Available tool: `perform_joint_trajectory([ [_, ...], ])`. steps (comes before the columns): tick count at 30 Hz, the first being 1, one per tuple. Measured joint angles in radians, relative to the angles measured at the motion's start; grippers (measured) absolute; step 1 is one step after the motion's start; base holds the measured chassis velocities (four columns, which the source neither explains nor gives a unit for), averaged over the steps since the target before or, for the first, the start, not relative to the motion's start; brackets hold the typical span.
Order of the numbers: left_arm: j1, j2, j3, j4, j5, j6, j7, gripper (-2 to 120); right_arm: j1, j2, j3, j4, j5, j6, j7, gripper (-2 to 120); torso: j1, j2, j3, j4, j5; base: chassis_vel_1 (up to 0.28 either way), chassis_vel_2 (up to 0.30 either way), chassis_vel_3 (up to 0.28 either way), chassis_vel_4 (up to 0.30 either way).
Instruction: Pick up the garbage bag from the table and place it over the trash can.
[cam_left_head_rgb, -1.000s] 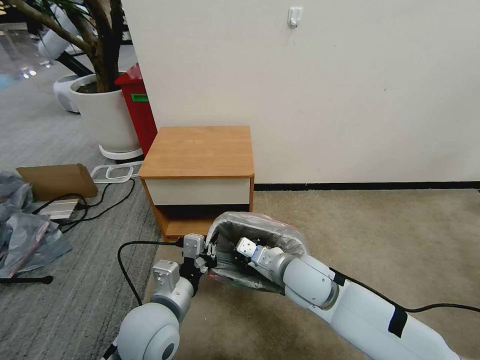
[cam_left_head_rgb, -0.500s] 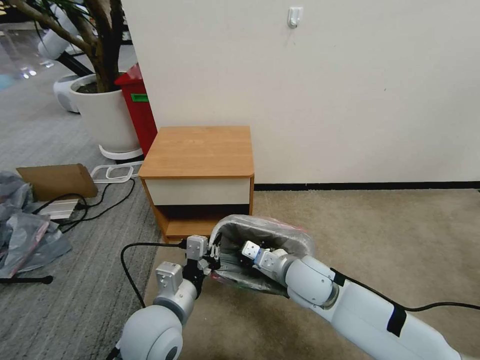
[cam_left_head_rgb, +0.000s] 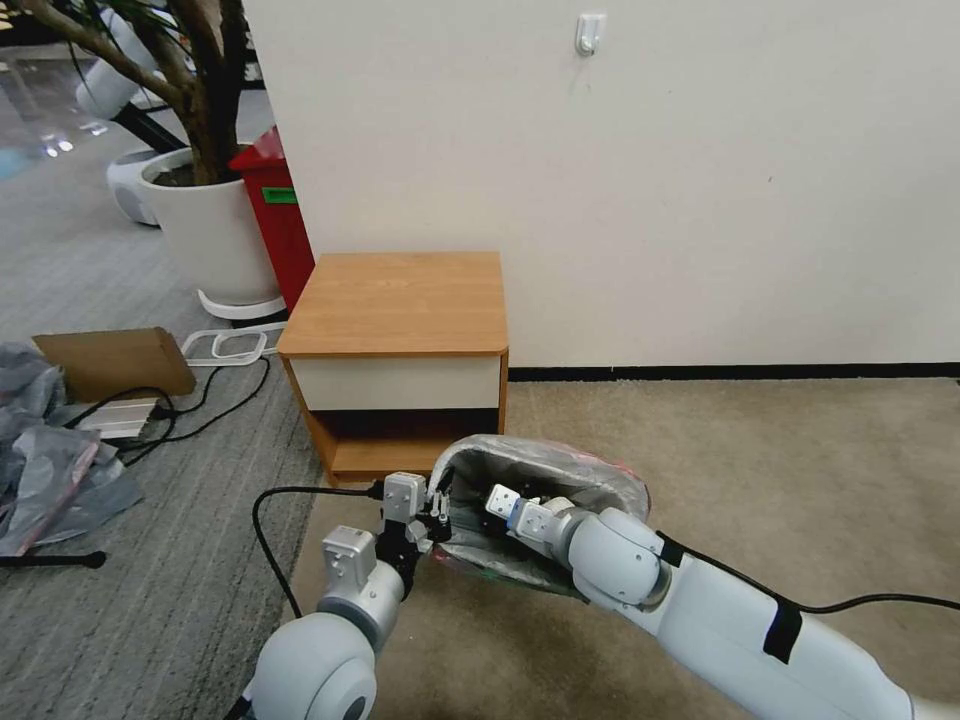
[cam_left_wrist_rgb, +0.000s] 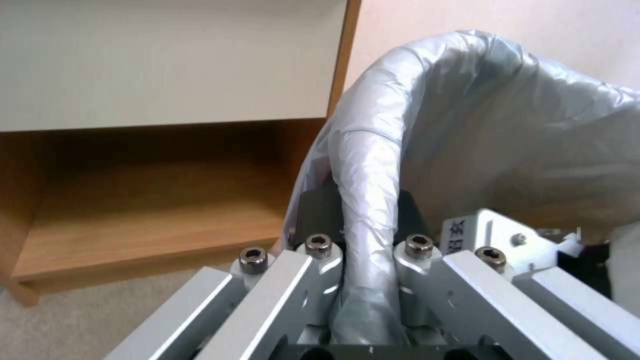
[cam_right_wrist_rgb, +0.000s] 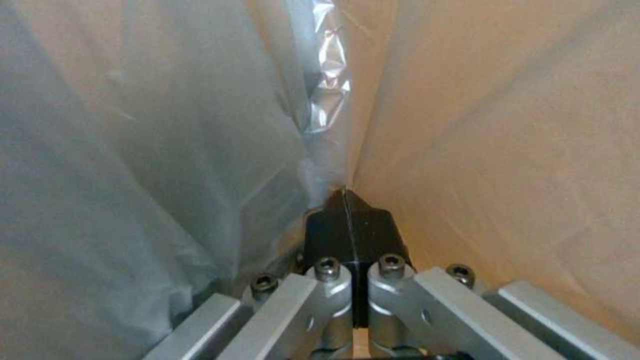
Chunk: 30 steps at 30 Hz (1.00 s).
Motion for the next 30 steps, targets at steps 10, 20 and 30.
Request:
perform_joint_trajectory([
  [10, 0.007, -0.011, 0.002, 0.000, 0.007, 0.000, 0.007, 4, 0.000, 0.010, -0.001, -0.022, 0.006, 0.000, -0.002, 0, 0.000, 0.000, 0.000, 0.0000, 0.0001, 0.000, 0.000, 0.000, 0.000],
  [20, 0.008, -0.018, -0.011, 0.027, 0.001, -0.003, 0.009, 4, -0.026, -0.021, 0.026, 0.040, 0.064, 0.000, 0.003, 0, 0.000, 0.000, 0.000, 0.0000, 0.0001, 0.000, 0.000, 0.000, 0.000],
  [30, -0.004, -0.050, -0.026, 0.088, -0.133, 0.007, -0.049, 4, -0.120, -0.068, 0.118, 0.213, 0.184, 0.002, 0.042, 0, 0.000, 0.000, 0.000, 0.0000, 0.0001, 0.000, 0.000, 0.000, 0.000],
])
